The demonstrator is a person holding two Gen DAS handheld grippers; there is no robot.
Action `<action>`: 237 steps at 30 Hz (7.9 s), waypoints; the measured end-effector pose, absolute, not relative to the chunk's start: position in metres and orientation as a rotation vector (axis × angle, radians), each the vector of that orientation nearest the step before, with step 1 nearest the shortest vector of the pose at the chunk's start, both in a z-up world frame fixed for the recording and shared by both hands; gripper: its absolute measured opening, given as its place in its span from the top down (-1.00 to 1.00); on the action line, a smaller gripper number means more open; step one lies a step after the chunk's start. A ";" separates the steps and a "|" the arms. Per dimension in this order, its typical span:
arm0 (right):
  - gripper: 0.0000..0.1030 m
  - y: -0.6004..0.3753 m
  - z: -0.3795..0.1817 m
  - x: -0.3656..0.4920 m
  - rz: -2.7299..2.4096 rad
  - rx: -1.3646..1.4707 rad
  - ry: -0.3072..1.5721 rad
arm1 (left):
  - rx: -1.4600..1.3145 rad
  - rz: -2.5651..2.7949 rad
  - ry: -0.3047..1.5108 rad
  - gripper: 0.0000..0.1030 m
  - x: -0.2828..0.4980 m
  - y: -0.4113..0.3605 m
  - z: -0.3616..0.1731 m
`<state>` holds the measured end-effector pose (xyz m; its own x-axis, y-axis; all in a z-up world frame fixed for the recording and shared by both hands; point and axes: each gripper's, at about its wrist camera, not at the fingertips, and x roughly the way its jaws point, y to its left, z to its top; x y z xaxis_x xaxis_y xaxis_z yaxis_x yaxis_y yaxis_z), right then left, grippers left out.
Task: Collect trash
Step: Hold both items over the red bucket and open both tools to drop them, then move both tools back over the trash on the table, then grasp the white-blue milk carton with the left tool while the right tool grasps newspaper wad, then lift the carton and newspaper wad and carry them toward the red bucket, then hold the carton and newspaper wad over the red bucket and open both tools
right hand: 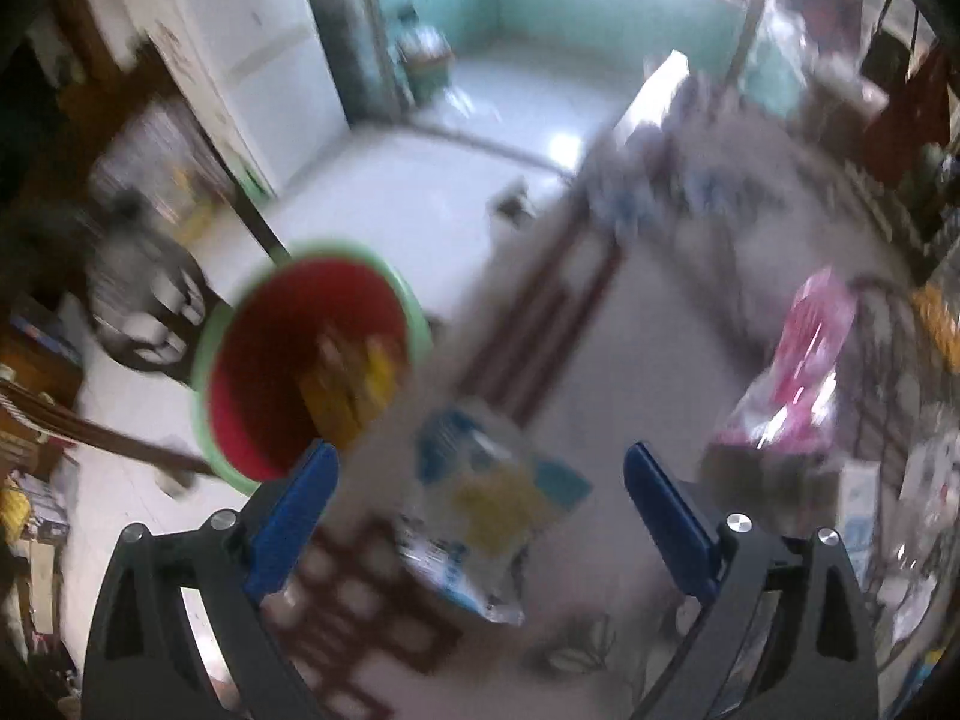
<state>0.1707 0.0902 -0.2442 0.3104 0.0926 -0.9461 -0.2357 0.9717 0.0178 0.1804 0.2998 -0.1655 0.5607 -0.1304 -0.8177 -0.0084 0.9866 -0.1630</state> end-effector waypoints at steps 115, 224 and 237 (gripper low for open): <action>-0.03 -0.562 -0.239 0.221 -0.454 0.363 1.047 | 0.052 -0.307 1.222 -0.42 0.119 -0.113 -0.215; -0.03 0.073 -0.087 0.114 0.253 0.084 0.786 | -0.212 -0.081 0.872 0.04 0.128 0.291 -0.131; -0.05 0.127 -0.135 0.143 0.394 0.060 0.938 | -0.221 -0.027 0.921 0.04 0.155 0.321 -0.153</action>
